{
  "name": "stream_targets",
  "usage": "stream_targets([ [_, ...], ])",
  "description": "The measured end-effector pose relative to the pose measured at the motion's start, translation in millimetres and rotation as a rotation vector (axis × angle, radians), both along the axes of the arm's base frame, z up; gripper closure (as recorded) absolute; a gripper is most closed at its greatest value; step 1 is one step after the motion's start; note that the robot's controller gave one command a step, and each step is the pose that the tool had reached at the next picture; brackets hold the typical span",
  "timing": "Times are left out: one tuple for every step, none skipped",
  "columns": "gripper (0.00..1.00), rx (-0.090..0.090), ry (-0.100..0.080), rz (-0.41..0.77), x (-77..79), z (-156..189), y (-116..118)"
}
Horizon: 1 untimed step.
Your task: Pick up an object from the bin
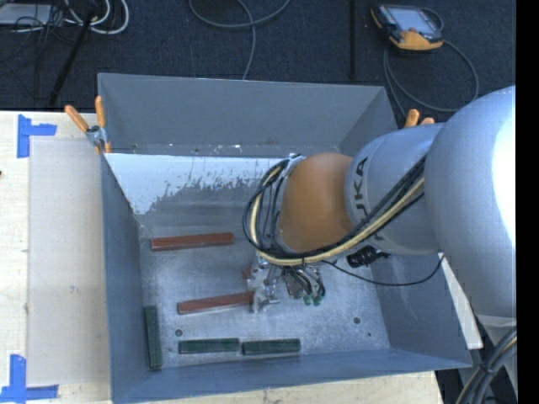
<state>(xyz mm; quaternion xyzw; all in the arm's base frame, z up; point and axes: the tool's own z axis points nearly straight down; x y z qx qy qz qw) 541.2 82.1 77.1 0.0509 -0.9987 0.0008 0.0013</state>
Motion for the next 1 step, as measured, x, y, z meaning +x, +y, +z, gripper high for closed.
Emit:
stream_targets([
  [1.0, 0.002, -0.005, 0.077, 14.9, 138.2, 15.3],
])
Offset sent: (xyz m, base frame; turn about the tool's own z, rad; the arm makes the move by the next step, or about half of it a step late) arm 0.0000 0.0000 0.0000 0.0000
